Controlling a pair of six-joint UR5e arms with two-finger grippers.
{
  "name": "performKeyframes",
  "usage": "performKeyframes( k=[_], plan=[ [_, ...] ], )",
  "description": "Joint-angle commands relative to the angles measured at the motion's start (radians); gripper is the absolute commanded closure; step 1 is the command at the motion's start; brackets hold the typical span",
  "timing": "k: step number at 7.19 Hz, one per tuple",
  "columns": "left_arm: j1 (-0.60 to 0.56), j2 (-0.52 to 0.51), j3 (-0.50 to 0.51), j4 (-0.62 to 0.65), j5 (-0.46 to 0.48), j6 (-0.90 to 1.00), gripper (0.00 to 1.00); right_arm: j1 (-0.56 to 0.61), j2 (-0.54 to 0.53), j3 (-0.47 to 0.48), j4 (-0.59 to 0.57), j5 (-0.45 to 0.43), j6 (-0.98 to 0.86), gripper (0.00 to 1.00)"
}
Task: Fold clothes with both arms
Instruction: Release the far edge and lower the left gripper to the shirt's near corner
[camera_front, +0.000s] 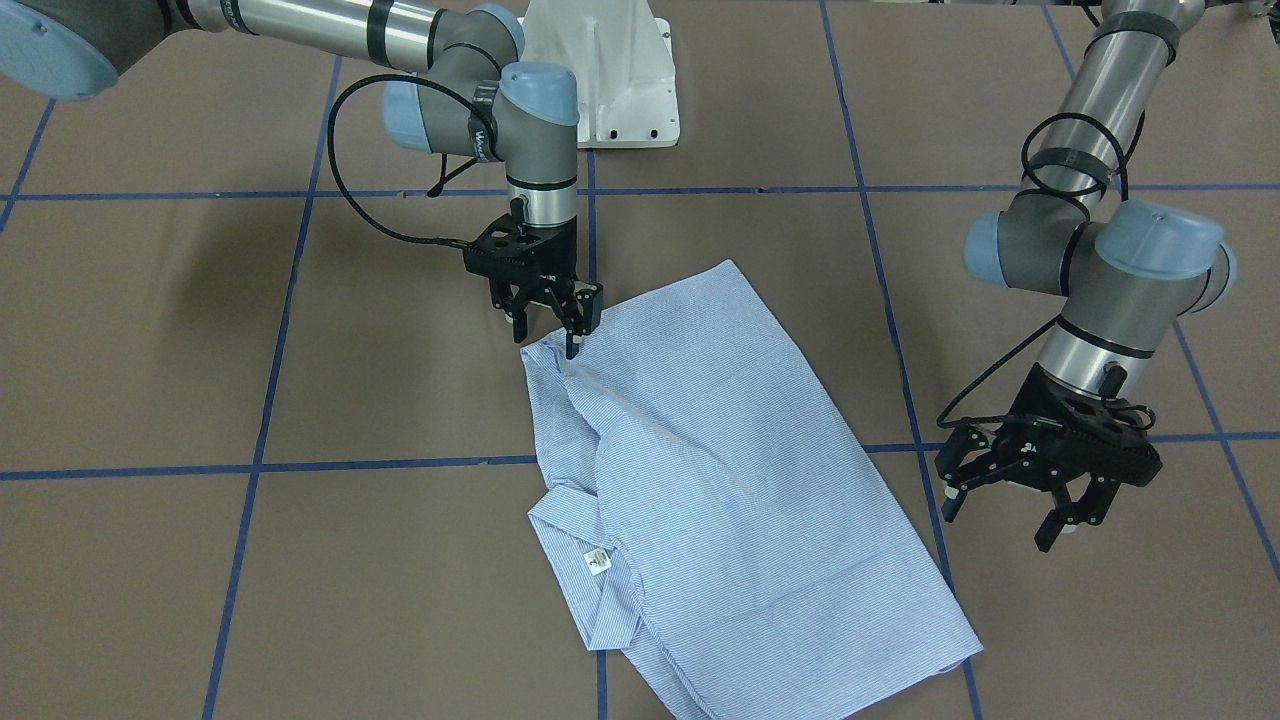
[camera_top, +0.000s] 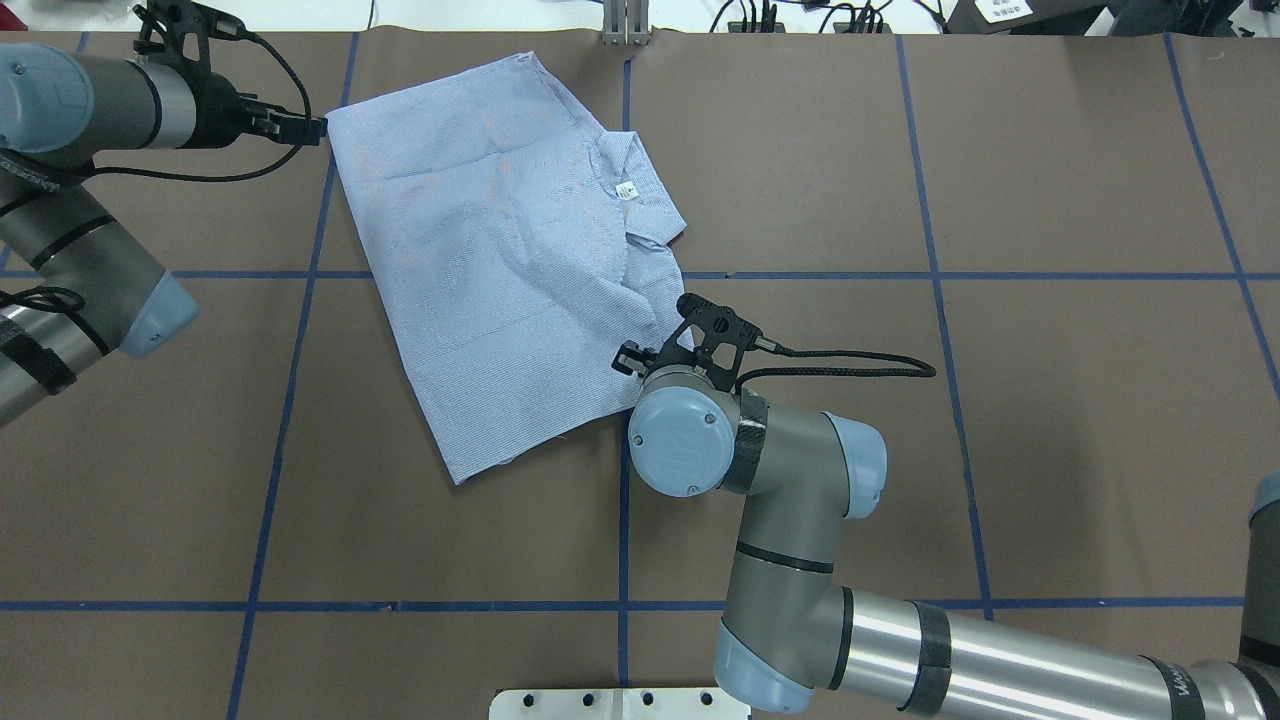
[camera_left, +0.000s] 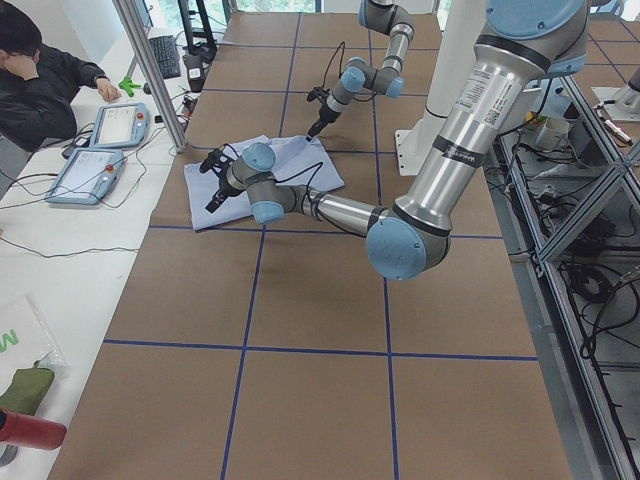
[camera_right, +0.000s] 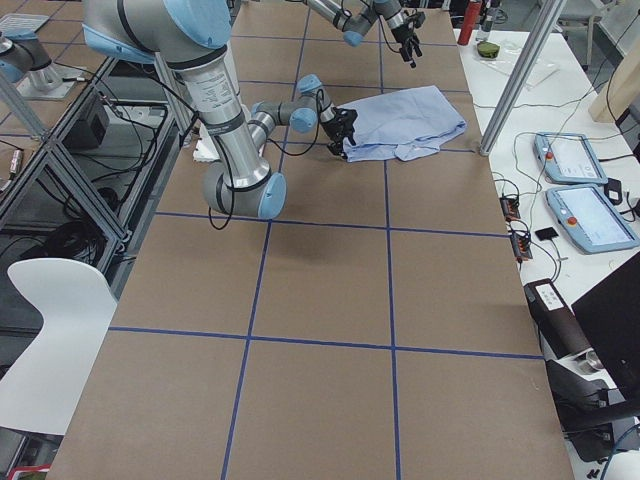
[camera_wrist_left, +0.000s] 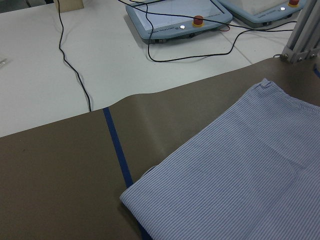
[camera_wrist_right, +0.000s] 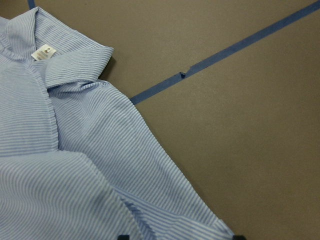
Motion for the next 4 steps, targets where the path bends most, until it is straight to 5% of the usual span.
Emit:
performKeyframes(
  k=[1,4],
  plan=[
    [0.0,0.002,-0.008,0.0,-0.002,0.0,0.0,-0.001,0.009,-0.009,0.002,-0.003,-0.02,0.62],
    [-0.002,0.002,-0.017,0.003,-0.003,0.0,0.0,-0.001,0.03,-0.039,0.002,-0.003,-0.024,1.0]
  ],
)
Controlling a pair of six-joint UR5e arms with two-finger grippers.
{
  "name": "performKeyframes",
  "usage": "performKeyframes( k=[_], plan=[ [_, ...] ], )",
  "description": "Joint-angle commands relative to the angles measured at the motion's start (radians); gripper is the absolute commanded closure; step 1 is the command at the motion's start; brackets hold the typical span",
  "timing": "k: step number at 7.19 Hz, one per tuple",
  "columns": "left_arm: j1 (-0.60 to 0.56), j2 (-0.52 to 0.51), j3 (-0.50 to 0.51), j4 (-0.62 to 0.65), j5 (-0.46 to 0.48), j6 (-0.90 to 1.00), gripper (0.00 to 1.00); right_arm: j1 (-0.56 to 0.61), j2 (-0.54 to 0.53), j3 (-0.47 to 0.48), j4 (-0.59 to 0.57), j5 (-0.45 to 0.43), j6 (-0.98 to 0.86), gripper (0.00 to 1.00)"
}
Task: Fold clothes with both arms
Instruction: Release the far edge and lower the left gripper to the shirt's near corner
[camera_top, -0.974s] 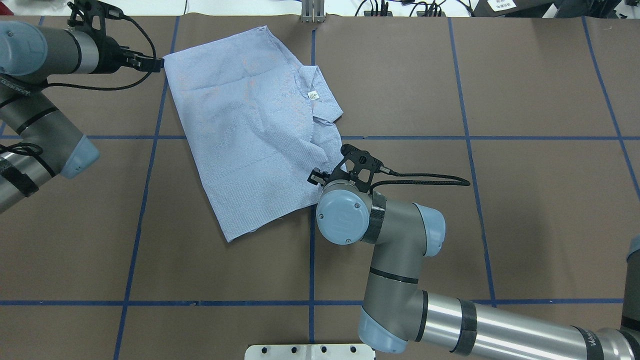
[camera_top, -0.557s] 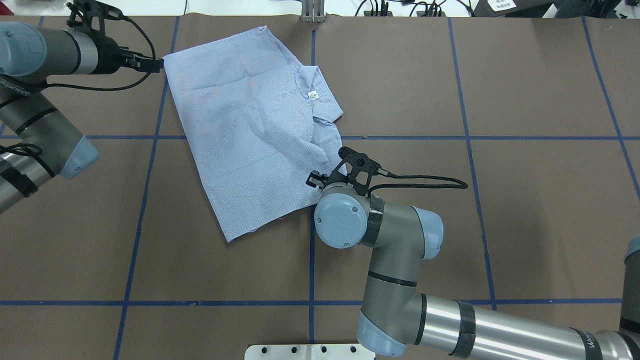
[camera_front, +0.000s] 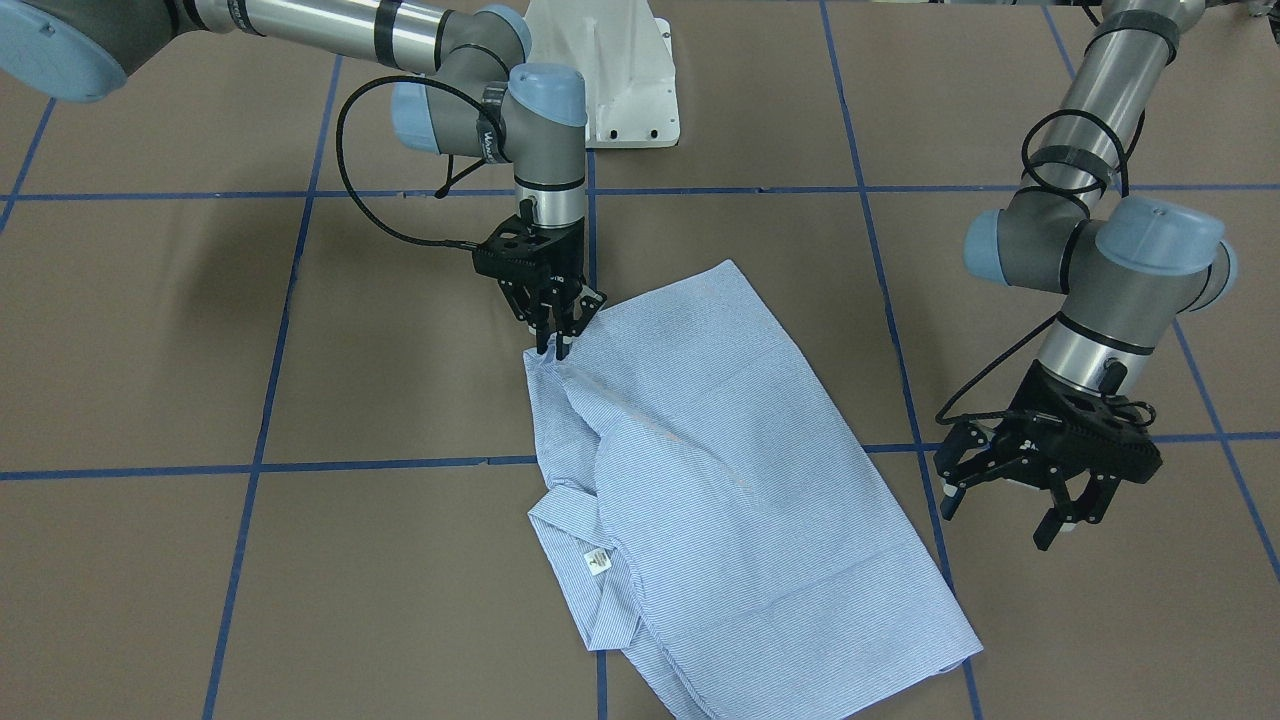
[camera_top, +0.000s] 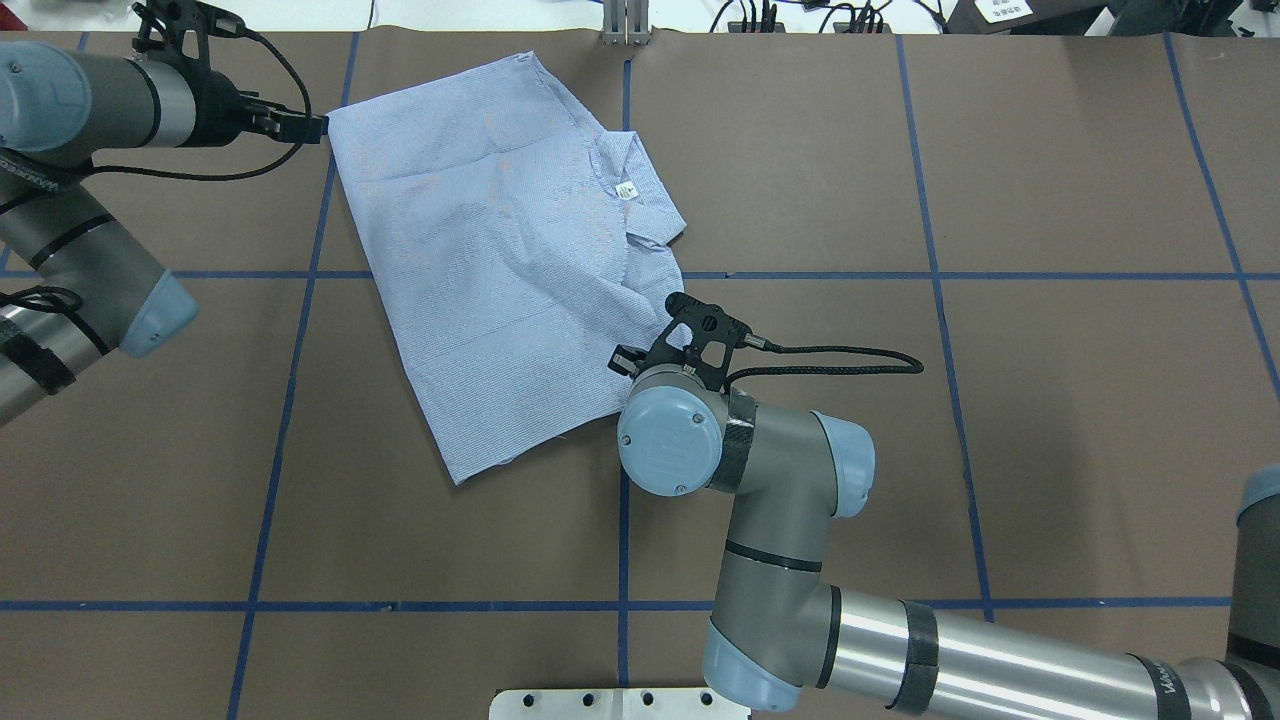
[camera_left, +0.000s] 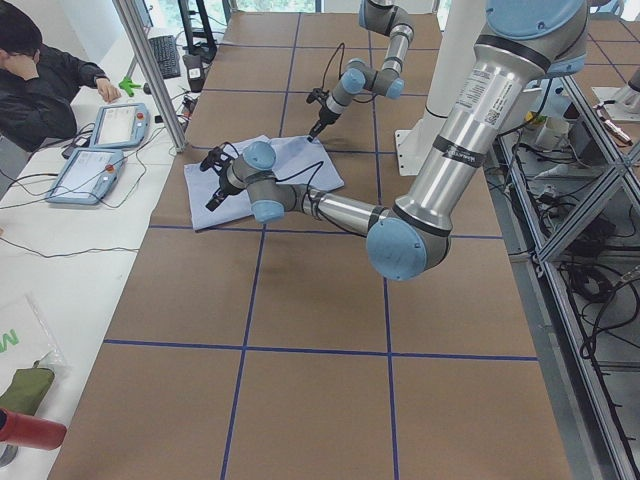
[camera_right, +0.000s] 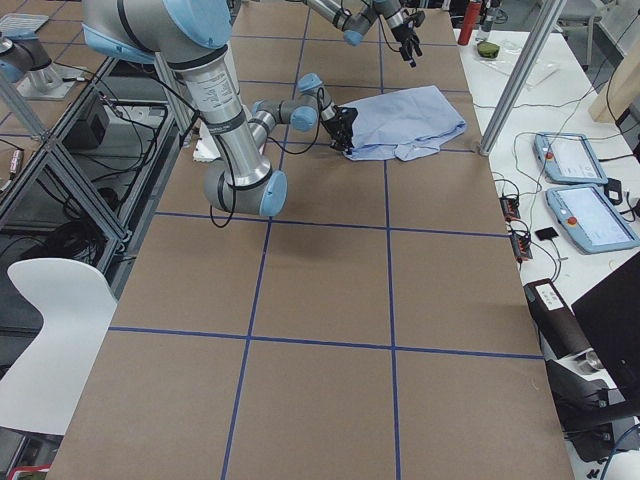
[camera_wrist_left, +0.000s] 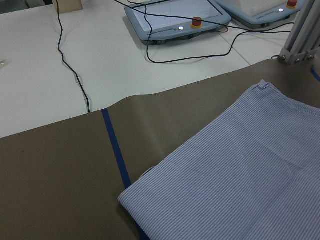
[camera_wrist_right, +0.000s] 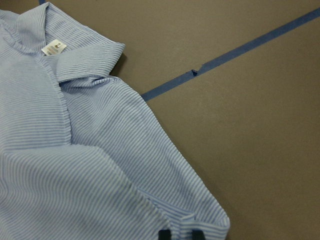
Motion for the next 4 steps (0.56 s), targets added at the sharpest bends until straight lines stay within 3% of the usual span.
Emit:
performKeyframes(
  k=[1,4],
  plan=[
    [0.001,0.02,-0.015,-0.001,-0.003,0.0,0.0,0.0,0.007,-0.013,0.002,0.0,-0.001,1.0],
    [0.002,0.034,-0.067,0.007,-0.007,-0.011,0.0,0.003,-0.01,0.076,-0.003,-0.002,0.0,1.0]
  ],
)
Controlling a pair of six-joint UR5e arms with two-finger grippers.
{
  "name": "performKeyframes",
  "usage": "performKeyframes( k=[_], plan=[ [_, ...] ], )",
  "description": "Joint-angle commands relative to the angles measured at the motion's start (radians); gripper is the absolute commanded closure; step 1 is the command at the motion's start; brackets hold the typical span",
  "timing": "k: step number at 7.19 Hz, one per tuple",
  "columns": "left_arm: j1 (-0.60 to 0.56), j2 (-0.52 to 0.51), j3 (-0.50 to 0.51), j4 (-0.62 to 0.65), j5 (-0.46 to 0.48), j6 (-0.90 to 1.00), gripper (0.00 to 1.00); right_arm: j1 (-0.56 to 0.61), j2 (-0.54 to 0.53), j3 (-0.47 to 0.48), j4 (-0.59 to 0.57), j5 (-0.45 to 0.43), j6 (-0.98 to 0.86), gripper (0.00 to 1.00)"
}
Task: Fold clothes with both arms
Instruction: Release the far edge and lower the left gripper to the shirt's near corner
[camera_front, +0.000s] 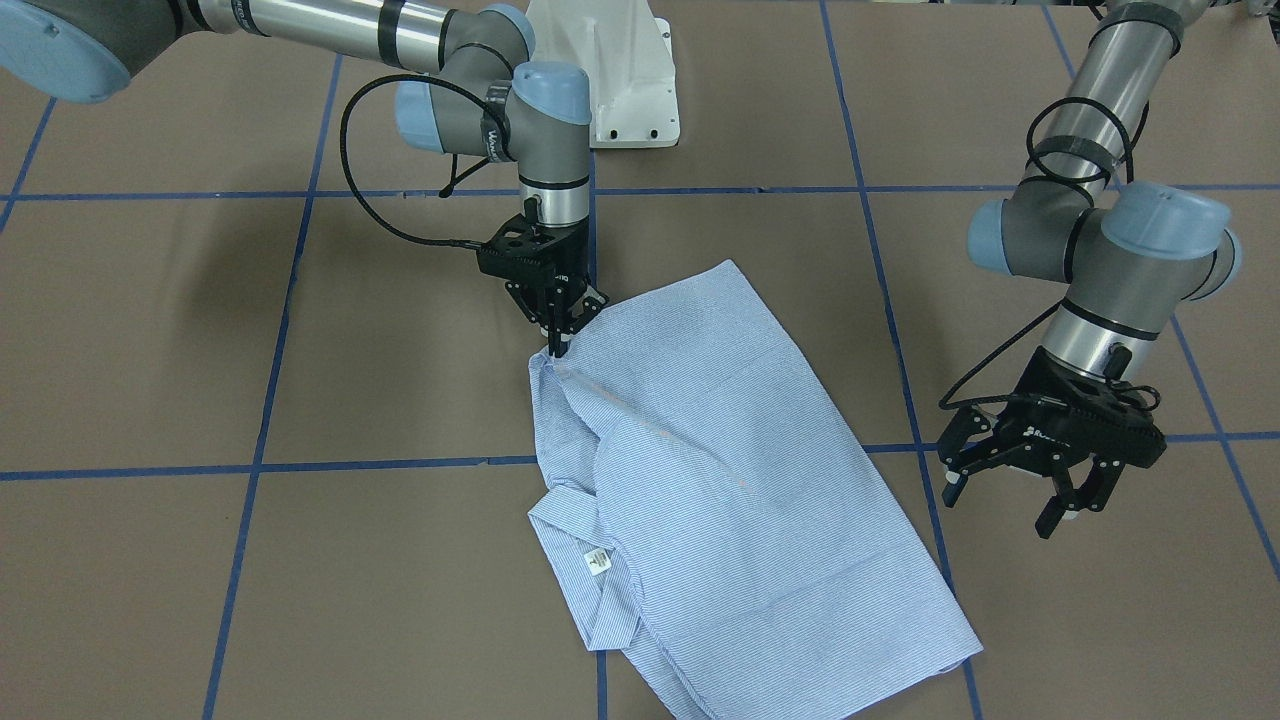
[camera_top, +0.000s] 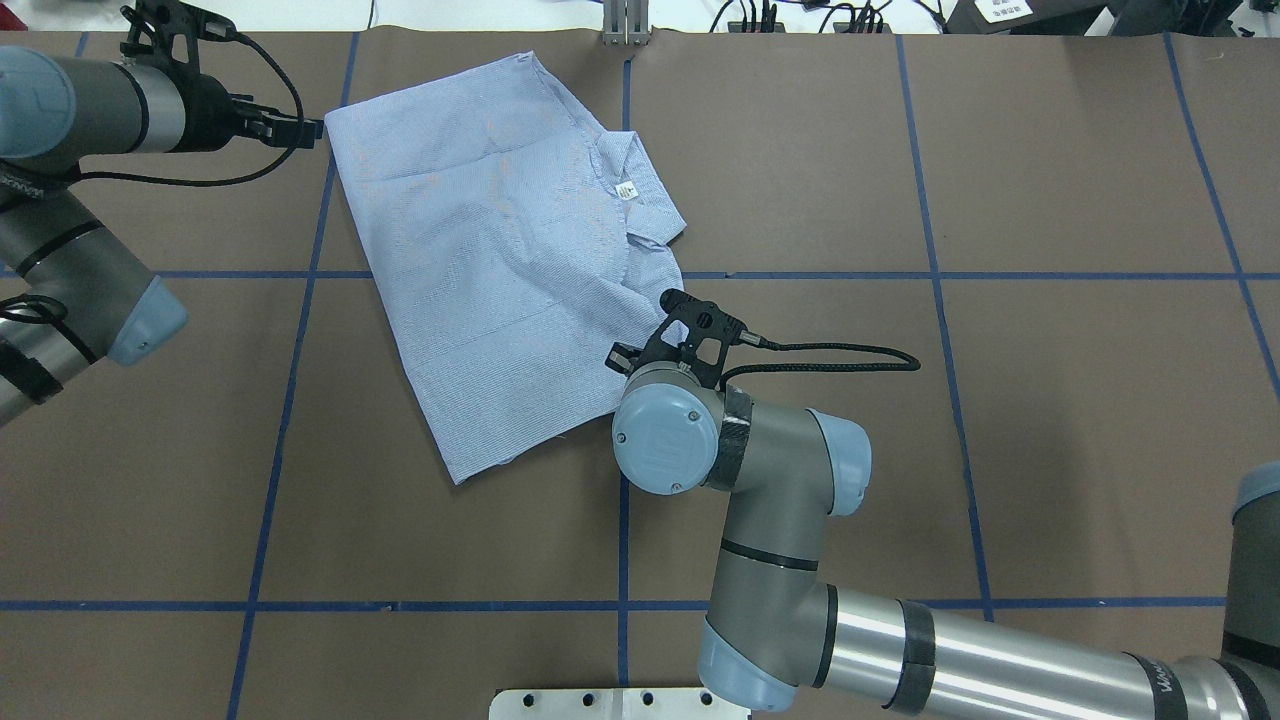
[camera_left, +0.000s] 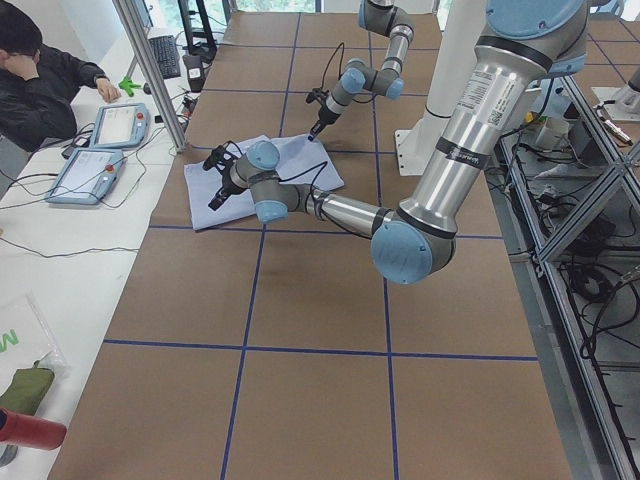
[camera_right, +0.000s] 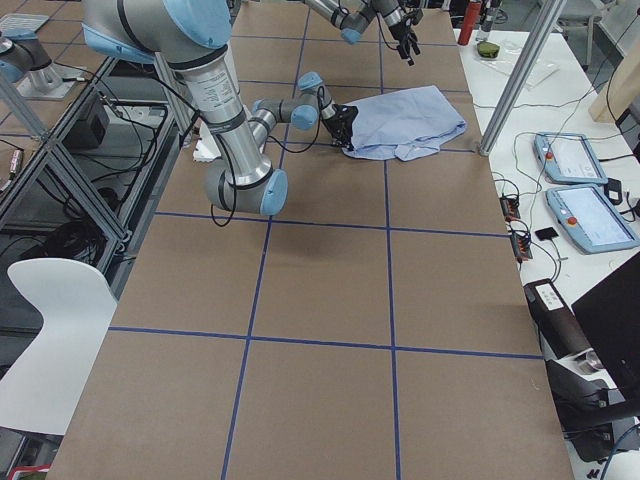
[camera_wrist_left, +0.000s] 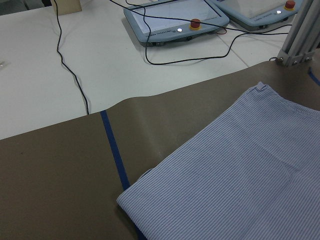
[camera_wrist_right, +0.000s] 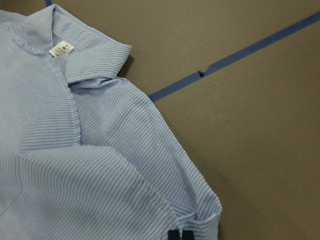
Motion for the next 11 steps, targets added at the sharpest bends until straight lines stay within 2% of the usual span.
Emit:
performKeyframes(
  k=[1,3,4,5,6,7,9,10,11],
  plan=[
    [0.003,0.019,-0.052,0.006,-0.039,-0.024,0.0,0.001,-0.016,0.096,-0.014,0.0,0.003,1.0],
    [0.065,0.143,-0.254,0.005,-0.114,-0.158,0.0,0.001,-0.014,0.172,-0.053,0.0,0.012,1.0],
    [0.152,0.225,-0.378,0.002,-0.112,-0.274,0.0,0.001,-0.014,0.183,-0.06,0.0,0.012,1.0],
    [0.25,0.275,-0.475,0.002,-0.063,-0.441,0.0,0.001,-0.017,0.183,-0.058,0.0,0.012,1.0],
    [0.362,0.3,-0.506,0.006,0.048,-0.573,0.0,0.001,-0.019,0.183,-0.058,-0.014,0.012,1.0],
    [0.431,0.303,-0.505,0.011,0.121,-0.679,0.0,0.001,-0.022,0.185,-0.058,-0.017,0.012,1.0],
    [0.553,0.297,-0.49,0.022,0.23,-0.887,0.23,0.001,-0.027,0.185,-0.058,-0.017,0.012,1.0],
    [0.581,0.297,-0.485,0.023,0.285,-0.965,0.42,0.001,-0.028,0.185,-0.058,-0.017,0.012,1.0],
    [0.592,0.291,-0.462,0.022,0.296,-0.996,0.51,0.001,-0.028,0.183,-0.057,-0.017,0.012,1.0]
  ],
)
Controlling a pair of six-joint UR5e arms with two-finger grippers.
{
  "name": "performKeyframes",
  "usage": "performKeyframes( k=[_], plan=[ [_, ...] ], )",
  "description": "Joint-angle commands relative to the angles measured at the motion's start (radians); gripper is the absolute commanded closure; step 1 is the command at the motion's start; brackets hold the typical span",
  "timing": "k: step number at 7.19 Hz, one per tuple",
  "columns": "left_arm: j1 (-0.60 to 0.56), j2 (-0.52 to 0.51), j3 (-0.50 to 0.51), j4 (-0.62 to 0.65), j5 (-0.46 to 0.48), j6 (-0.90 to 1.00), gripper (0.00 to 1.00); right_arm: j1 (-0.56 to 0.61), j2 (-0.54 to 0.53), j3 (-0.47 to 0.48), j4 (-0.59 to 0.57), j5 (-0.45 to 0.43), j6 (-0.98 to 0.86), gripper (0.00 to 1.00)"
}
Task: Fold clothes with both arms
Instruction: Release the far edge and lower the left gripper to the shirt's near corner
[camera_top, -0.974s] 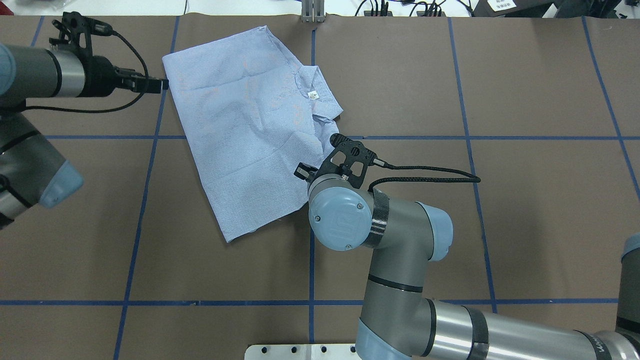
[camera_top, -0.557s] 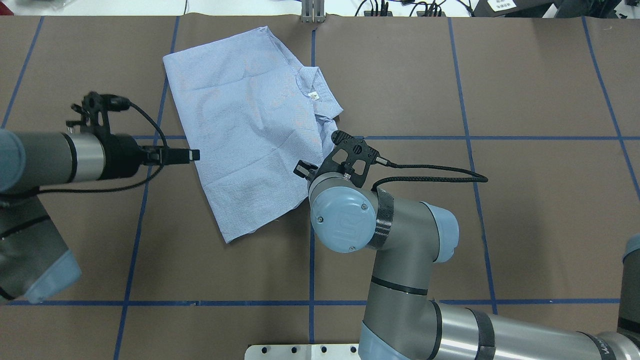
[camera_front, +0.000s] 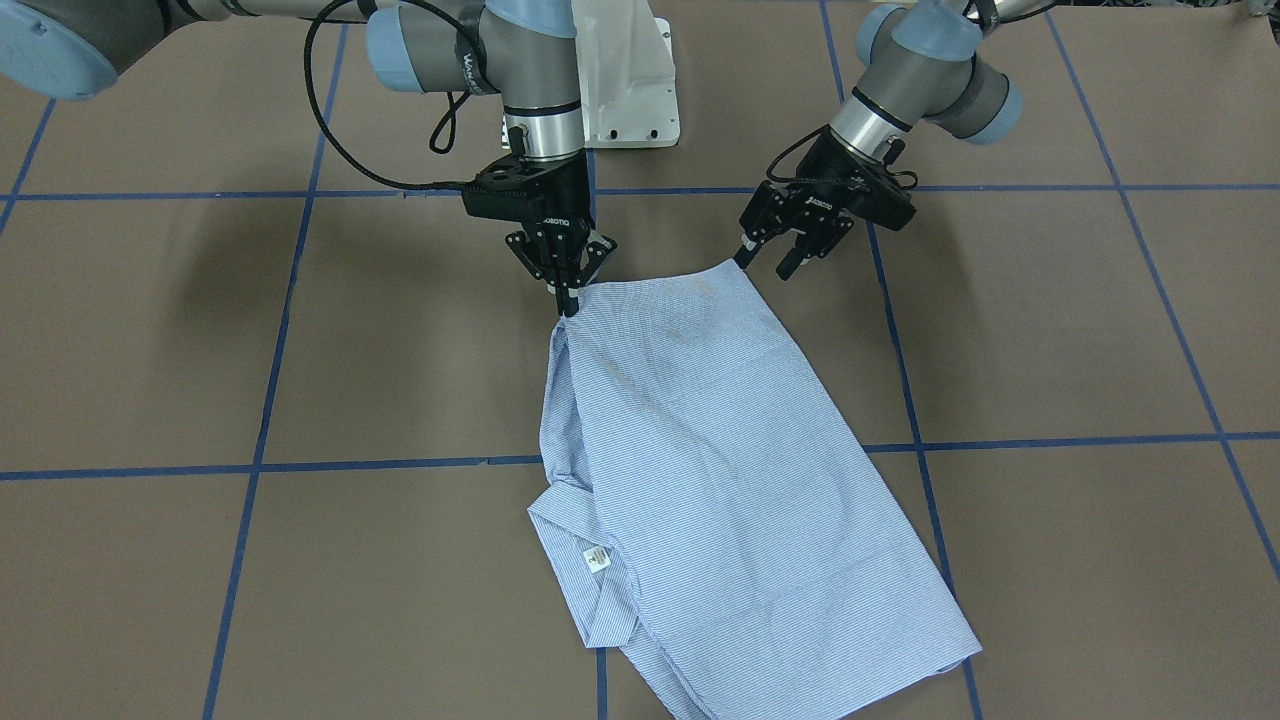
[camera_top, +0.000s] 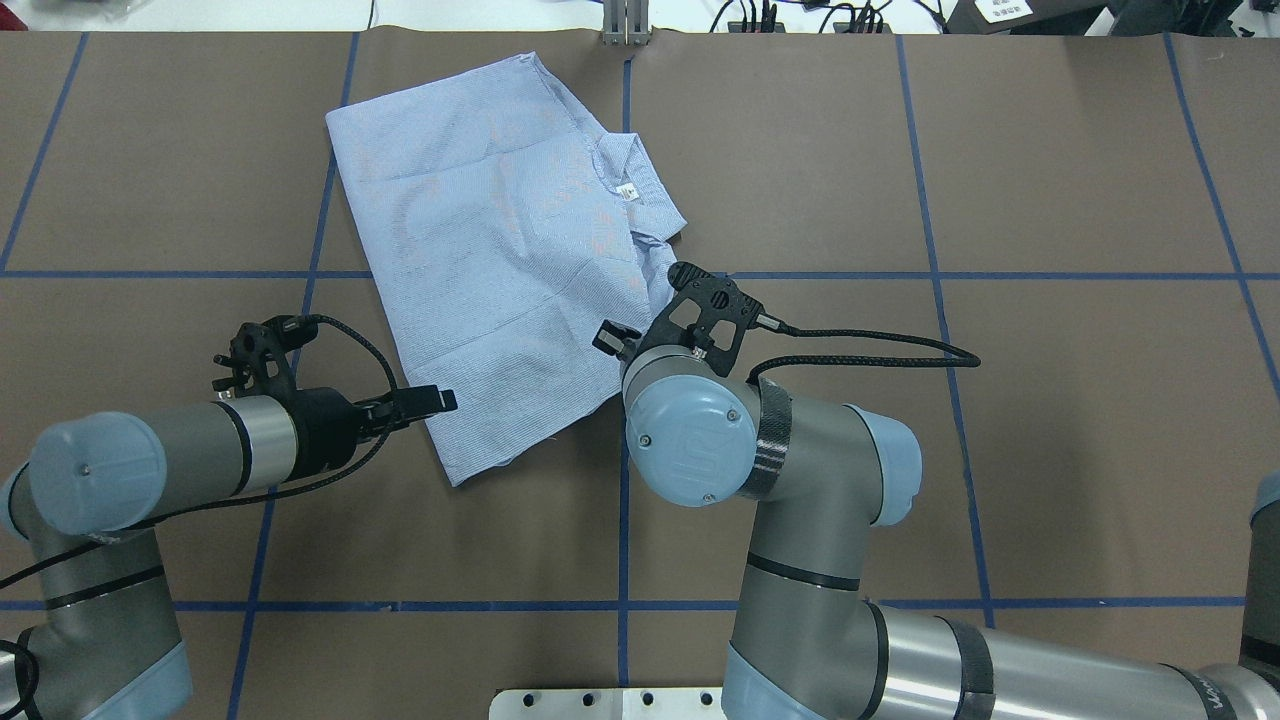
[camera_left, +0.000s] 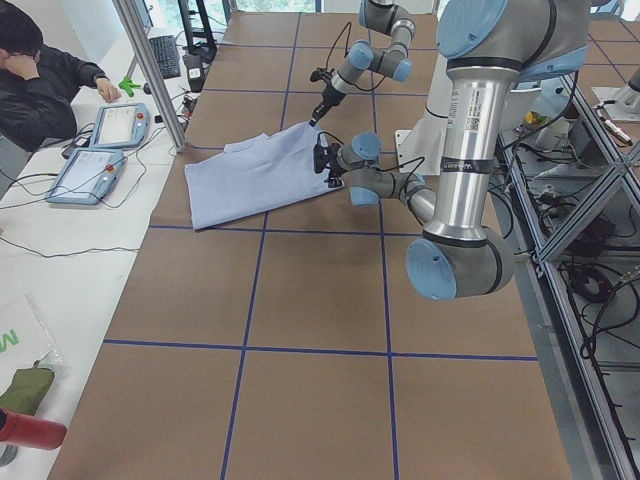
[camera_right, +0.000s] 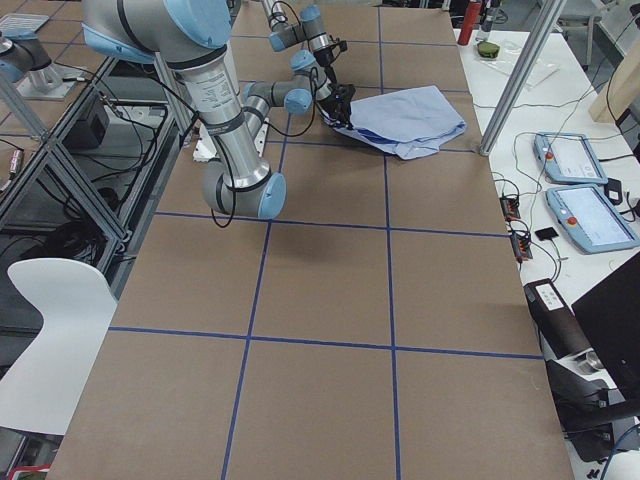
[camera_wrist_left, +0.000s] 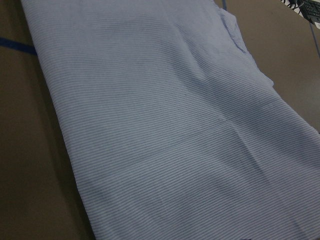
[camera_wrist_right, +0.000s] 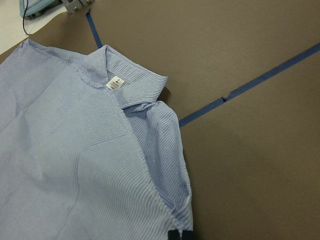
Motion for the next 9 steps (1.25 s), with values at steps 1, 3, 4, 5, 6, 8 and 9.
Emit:
performKeyframes(
  k=[1,3,4,5,6,8,9],
  plan=[
    [0.027,-0.006,0.031,0.0,0.036,-0.071,0.51,0.0,-0.001,0.0,0.001,0.0,0.0,1.0],
    [0.059,-0.011,0.062,0.002,0.034,-0.07,0.5,0.0,-0.001,-0.001,0.0,0.0,0.0,1.0],
    [0.063,-0.017,0.062,0.002,0.034,-0.068,0.49,0.0,-0.002,-0.001,0.001,0.0,0.0,1.0],
    [0.064,-0.023,0.057,0.002,0.034,-0.068,0.49,0.0,-0.002,-0.001,0.001,0.0,0.0,1.0],
    [0.079,-0.034,0.059,0.028,0.034,-0.068,0.48,0.0,-0.001,-0.001,0.001,0.0,0.0,1.0],
    [0.083,-0.08,0.06,0.107,0.034,-0.068,0.49,0.0,-0.001,-0.001,0.001,0.0,0.0,1.0],
    [0.083,-0.08,0.062,0.118,0.033,-0.067,0.49,0.0,-0.001,-0.001,0.001,0.0,0.0,1.0]
  ],
)
